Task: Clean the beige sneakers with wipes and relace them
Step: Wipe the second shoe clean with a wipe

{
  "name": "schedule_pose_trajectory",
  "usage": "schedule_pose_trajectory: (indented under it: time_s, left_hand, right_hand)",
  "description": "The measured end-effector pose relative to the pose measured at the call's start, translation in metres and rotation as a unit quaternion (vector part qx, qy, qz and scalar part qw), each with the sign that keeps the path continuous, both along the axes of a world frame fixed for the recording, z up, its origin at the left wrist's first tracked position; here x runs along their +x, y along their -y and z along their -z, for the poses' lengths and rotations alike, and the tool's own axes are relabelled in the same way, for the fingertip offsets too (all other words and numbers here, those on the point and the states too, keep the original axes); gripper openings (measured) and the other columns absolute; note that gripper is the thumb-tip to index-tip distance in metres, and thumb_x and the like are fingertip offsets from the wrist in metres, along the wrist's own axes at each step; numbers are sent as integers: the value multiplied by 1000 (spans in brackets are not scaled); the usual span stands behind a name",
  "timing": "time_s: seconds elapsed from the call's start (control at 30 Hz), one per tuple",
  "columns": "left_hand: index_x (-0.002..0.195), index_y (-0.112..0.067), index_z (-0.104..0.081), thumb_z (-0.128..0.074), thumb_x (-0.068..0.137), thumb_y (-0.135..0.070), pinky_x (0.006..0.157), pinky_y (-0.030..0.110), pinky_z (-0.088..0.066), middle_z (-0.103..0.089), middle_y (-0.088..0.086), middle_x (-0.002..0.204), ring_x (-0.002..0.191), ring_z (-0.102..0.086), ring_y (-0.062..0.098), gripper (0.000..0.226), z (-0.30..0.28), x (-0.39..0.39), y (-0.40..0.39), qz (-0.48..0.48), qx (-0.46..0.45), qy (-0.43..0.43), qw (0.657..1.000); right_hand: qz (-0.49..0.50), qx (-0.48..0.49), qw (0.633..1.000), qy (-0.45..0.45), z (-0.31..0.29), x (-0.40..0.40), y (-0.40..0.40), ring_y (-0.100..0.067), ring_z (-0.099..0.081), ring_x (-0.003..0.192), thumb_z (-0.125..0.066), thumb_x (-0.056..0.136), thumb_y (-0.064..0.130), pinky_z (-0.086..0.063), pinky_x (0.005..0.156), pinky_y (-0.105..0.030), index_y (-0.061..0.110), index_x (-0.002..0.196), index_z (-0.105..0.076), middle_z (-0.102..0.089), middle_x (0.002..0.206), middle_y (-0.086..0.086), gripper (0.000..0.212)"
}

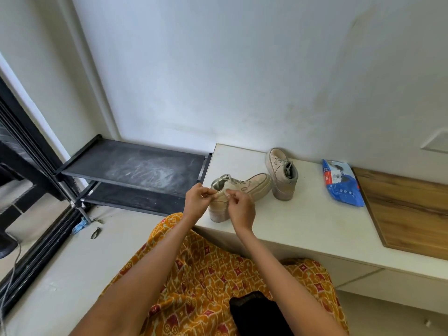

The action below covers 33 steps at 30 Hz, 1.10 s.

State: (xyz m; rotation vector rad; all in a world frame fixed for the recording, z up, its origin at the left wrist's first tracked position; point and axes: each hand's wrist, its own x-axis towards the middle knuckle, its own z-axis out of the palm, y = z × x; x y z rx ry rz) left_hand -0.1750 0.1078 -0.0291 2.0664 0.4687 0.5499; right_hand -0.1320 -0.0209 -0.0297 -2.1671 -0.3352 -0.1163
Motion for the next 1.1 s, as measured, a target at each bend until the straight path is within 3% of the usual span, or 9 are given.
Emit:
schedule_pose_trajectory:
  time_s: [0.1, 0.17, 0.27, 0.37, 0.63, 0.77, 0.93, 1.0, 1.1]
  left_hand:
    - [88, -8, -76, -77, 74, -8, 61, 12, -42, -52, -6, 71, 66, -50, 5, 14, -1, 0, -1, 2, 1, 9, 1000]
    - [90, -7, -76, -76, 76, -8, 63, 15, -43, -51, -7, 71, 67, -49, 6, 14, -2, 0, 0, -3, 3, 9, 1000]
    - [94, -10, -75, -74, 79, -13, 61, 20, -40, -52, -4, 72, 72, -45, 11, 15, -4, -3, 2, 1, 83, 10, 997]
    - [91, -10, -75, -74, 78, -12, 49, 29, -46, -52, 0, 71, 71, -46, 16, 13, -4, -8, 9, 20, 210, 35, 977]
    - [91, -4, -71, -76, 74, -4, 41, 30, -49, -51, 6, 76, 66, -50, 18, 18, 2, -13, 19, 47, 268, 36, 962]
    - [91, -5, -73, -72, 80, -9, 45, 32, -48, -50, 5, 73, 67, -49, 19, 11, 2, -10, 14, 19, 230, 27, 973]
    - [87, -7, -75, -71, 81, -9, 46, 32, -43, -48, 3, 68, 66, -43, 17, 8, -5, -7, 5, 23, 223, 26, 974]
    - [89, -7, -75, -71, 81, -8, 48, 32, -43, -49, 4, 68, 67, -45, 18, 10, -5, -7, 8, 24, 212, 29, 977]
    - [90, -7, -75, -72, 80, -8, 49, 29, -41, -52, 4, 68, 67, -45, 17, 11, -3, -7, 12, 20, 193, 31, 981]
  right_hand:
    - [-41, -42, 996, 63, -1, 9, 15, -16, -60, 85, -65, 87, 22, -47, 78, -31, 26, 99, -74, -73, 90, 6, 15]
    - [40, -17, 998, 54, -6, 35, 22, -18, -65, 78, -63, 87, 18, -49, 72, -30, 26, 96, -75, -74, 84, 4, 17]
    - [204, 75, 971, -98, -13, 77, 38, -24, -64, 93, -58, 88, 19, -47, 78, -30, 23, 99, -73, -72, 99, -3, 19]
    - [248, 72, 952, -167, -3, 89, 50, -27, -62, 99, -57, 91, 23, -45, 87, -35, 21, 103, -72, -70, 107, -6, 19]
    - [150, -147, 977, 28, 7, 43, 35, -27, -49, 111, -55, 90, 37, -38, 86, -39, 19, 108, -70, -64, 115, -3, 29]
    - [85, -144, 984, 66, 11, 21, 25, -24, -53, 95, -57, 92, 27, -33, 78, -33, 20, 103, -71, -67, 94, -2, 19]
    - [-1, -94, 990, 105, 7, 8, 23, -15, -49, 82, -64, 87, 34, -27, 72, -30, 25, 99, -73, -69, 84, 5, 18]
    - [82, -53, 993, 73, 0, 29, 34, -21, -54, 81, -65, 86, 32, -33, 72, -32, 24, 95, -75, -70, 78, -1, 16]
    - [229, -28, 972, -40, -7, 68, 55, -30, -56, 99, -61, 89, 30, -38, 82, -36, 22, 99, -74, -71, 95, -10, 18]
